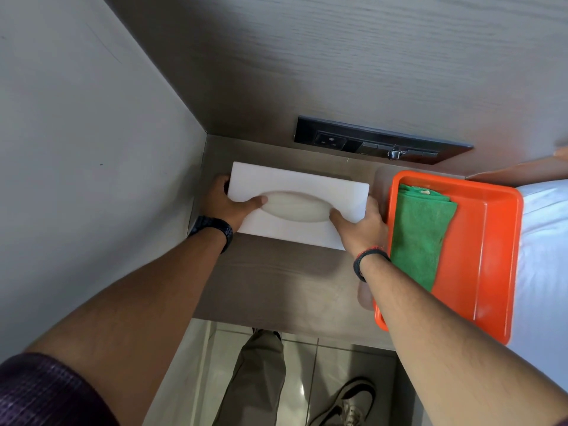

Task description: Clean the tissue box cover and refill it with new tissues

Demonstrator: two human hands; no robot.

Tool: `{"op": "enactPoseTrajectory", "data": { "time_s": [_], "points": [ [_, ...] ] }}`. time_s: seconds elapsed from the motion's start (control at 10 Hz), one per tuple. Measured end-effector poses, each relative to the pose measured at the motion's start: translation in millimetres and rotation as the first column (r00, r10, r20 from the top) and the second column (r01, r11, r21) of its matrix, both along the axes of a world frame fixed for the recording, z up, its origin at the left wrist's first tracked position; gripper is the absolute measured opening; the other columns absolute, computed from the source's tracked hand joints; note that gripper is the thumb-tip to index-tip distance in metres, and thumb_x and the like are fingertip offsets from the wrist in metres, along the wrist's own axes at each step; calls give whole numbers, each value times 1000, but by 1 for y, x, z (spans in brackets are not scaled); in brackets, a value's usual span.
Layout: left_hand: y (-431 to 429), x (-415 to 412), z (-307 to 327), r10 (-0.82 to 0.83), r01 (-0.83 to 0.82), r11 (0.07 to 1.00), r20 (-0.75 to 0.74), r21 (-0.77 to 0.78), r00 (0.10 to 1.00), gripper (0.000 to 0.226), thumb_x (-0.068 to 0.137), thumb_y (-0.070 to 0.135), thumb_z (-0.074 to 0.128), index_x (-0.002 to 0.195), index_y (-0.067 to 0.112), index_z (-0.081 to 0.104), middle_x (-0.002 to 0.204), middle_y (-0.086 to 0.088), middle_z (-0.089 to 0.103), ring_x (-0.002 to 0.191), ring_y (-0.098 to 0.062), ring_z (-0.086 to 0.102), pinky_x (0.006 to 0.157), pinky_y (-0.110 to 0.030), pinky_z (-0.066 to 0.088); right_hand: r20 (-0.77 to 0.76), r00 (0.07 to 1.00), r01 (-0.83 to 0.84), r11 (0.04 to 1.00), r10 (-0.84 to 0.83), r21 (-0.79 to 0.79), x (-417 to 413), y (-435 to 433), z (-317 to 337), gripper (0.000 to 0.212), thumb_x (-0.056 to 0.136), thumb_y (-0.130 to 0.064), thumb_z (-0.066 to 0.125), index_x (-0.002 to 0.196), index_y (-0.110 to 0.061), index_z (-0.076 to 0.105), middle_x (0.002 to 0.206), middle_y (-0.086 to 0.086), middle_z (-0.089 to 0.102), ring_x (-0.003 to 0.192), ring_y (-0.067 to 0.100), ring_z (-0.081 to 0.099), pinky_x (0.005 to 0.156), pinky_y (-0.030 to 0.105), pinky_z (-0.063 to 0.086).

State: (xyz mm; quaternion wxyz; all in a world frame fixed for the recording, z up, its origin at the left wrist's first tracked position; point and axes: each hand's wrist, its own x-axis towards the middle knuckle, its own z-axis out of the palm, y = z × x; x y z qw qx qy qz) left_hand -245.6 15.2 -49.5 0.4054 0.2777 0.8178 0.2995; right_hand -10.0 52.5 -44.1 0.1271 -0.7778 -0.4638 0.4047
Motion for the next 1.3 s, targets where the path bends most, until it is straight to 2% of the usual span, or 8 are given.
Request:
{"op": "enactPoseTrajectory", "data": {
  "time_s": [0.1,0.2,0.3,0.4,0.5,0.8,0.9,1.3],
  "points": [
    [-3,-2,4,-155,162,986,-143,43,978,97,53,45,87,134,18,40,128,-1,52,116,-22,48,90,-34,46,5,1000,-15,1000,15,-13,0,-3,-2,59,65,-58,63,118,-42,44,77,-14,56,78,26,63,58,26,41],
    [0,-5,4,-446,480,876,-462,-49,766,124,46,62,82,145,18,21,149,-11,32,133,-30,28,107,-46,26,60,998,-21,1000,22,-20,-3,-1,1,68,67,-58,67,126,-37,43,90,-5,62,93,31,64,67,31,46],
    [2,-4,-1,-729,772,595,-555,-223,402,128,48,76,69,147,13,16,154,-15,18,139,-33,15,110,-51,12,416,895,-280,930,162,240,-6,-5,7,72,71,-51,73,131,-20,49,122,14,58,107,37,53,86,42,47],
    [1,-4,-6,-777,798,539,-526,-269,347,125,52,79,62,147,12,16,156,-13,13,141,-30,8,111,-46,6,510,800,-537,757,316,373,-16,-8,14,47,80,-38,69,121,-16,61,110,15,60,95,38,55,78,43,49],
    [0,-5,-9,-781,796,540,-515,-272,354,122,53,80,55,147,14,11,156,-12,8,141,-28,4,110,-42,1,362,630,-761,640,687,110,-45,1,16,26,92,-28,55,112,-19,69,106,10,66,95,36,62,71,36,48],
    [2,-4,-6,-783,796,535,-519,-281,343,121,56,72,67,148,16,11,157,-10,5,141,-28,0,111,-43,1,485,286,-878,429,826,-213,-89,22,6,14,90,-12,54,98,-11,66,99,15,69,88,36,65,64,33,41],
    [2,-3,-4,-790,799,529,-511,-285,340,120,57,73,65,148,16,10,157,-10,4,142,-27,-2,112,-44,2,492,251,-890,399,834,-222,-90,21,7,14,88,-7,52,91,-11,65,93,14,69,83,36,65,61,31,39],
    [5,-2,1,-814,797,501,-497,-337,301,119,60,75,61,148,19,4,158,-7,1,141,-26,-3,110,-41,0,429,481,-842,539,764,-15,-70,24,22,20,89,-25,48,91,-18,67,89,7,71,78,33,62,61,31,40]
  ]
}}
